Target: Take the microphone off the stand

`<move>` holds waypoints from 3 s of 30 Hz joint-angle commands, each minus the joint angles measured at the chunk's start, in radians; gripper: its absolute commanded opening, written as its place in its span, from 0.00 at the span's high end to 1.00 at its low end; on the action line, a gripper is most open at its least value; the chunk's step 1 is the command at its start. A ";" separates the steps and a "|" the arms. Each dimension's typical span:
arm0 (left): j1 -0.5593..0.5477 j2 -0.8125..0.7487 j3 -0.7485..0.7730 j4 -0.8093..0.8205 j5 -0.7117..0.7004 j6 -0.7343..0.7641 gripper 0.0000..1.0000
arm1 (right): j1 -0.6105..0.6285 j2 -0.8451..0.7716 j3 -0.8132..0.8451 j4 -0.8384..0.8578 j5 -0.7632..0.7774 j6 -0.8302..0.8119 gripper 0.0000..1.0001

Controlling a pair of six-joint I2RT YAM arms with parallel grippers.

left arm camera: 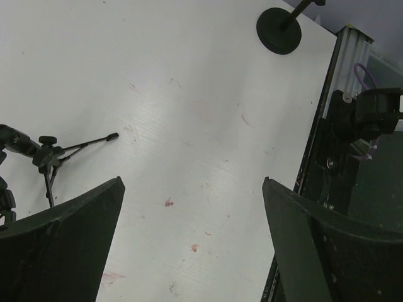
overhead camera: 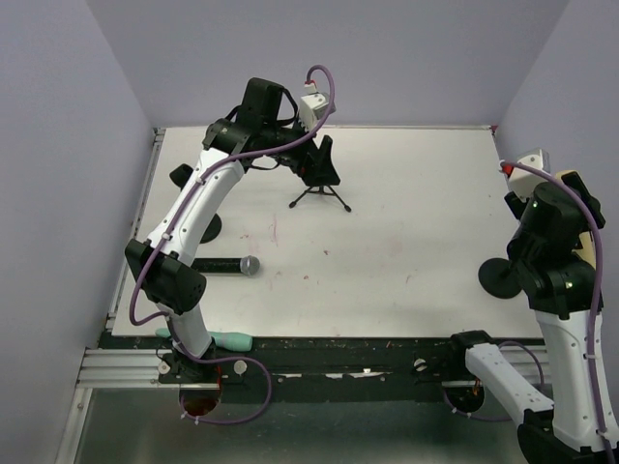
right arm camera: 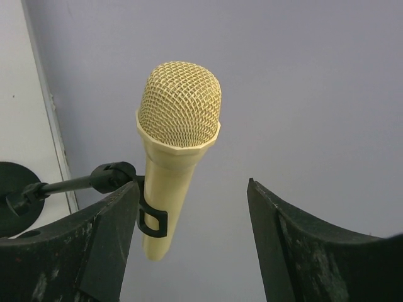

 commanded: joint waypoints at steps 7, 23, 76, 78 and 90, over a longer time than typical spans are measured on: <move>-0.007 -0.051 -0.064 0.010 -0.006 0.004 0.01 | -0.044 0.046 -0.049 0.112 0.047 0.000 0.28; -0.009 -0.046 -0.079 0.024 0.011 -0.005 0.01 | -0.124 0.087 -0.117 0.195 -0.031 0.086 0.43; 0.117 -0.333 -0.346 0.259 -0.067 -0.047 0.01 | 0.269 0.558 0.135 0.660 -1.488 0.144 0.94; 0.116 -0.322 -0.326 0.271 -0.049 -0.057 0.01 | 0.272 0.564 0.165 0.617 -1.473 0.187 0.78; 0.050 -0.232 -0.205 0.225 0.058 0.041 0.01 | 0.272 0.598 0.325 0.234 -1.465 0.198 0.26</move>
